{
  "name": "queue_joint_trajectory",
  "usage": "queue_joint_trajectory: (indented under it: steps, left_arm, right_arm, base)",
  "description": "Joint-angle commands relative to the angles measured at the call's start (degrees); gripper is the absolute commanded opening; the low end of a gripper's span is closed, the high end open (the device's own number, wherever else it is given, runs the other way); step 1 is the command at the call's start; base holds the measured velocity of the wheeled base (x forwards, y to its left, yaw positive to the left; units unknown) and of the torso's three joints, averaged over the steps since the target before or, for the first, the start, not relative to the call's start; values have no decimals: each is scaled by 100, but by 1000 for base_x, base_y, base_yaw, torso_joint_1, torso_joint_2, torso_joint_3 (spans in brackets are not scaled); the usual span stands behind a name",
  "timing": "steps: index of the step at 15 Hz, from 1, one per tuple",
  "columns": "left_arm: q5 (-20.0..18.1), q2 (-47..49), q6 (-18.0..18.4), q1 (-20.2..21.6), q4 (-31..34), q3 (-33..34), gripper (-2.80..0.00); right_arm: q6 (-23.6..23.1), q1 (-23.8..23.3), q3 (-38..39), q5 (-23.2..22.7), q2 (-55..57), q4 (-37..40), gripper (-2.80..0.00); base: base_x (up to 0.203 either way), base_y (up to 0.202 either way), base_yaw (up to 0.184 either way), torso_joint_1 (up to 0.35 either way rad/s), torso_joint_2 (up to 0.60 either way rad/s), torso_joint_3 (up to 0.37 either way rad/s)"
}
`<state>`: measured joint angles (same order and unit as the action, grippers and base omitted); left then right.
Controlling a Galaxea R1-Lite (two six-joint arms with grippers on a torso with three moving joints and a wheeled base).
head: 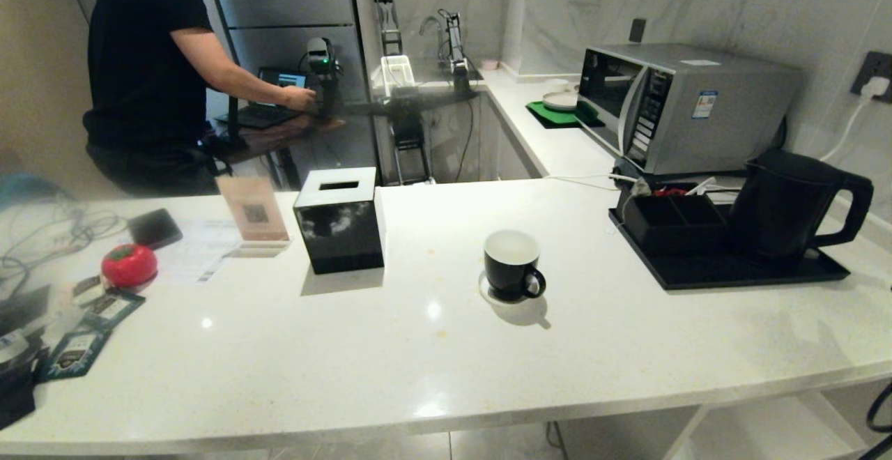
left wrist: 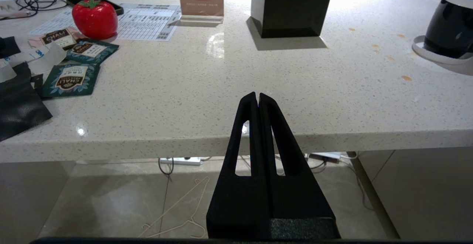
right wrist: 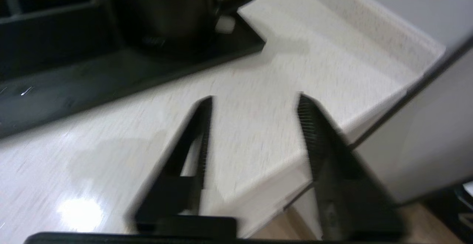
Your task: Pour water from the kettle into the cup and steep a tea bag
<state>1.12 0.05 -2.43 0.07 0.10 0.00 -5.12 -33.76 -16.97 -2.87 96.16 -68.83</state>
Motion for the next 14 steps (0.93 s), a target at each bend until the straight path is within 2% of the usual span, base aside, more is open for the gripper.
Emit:
queue_joint_trajectory:
  steps: [1, 5, 11, 14]
  left_arm:
    - [2, 4, -4, 1, -1, 0, -280]
    - [2, 4, -4, 1, -1, 0, -280]
    - [2, 4, -4, 1, -1, 0, -280]
    - [2, 4, -4, 1, -1, 0, -280]
  right_arm:
    - [3, 1, 375, -50, -597, -11, -280]
    - [11, 1, 828, -340, -1421, 241, -280]
    - [4, 44, 845, -442, -2378, 1363, -280]
    - [9, 419, 844, -442, -2703, 1667, -280]
  base:
    - [0, 0, 0, 0, 0, 0]
    - [0, 0, 0, 0, 0, 0]
    - [0, 0, 0, 0, 0, 0]
    - [0, 0, 0, 0, 0, 0]
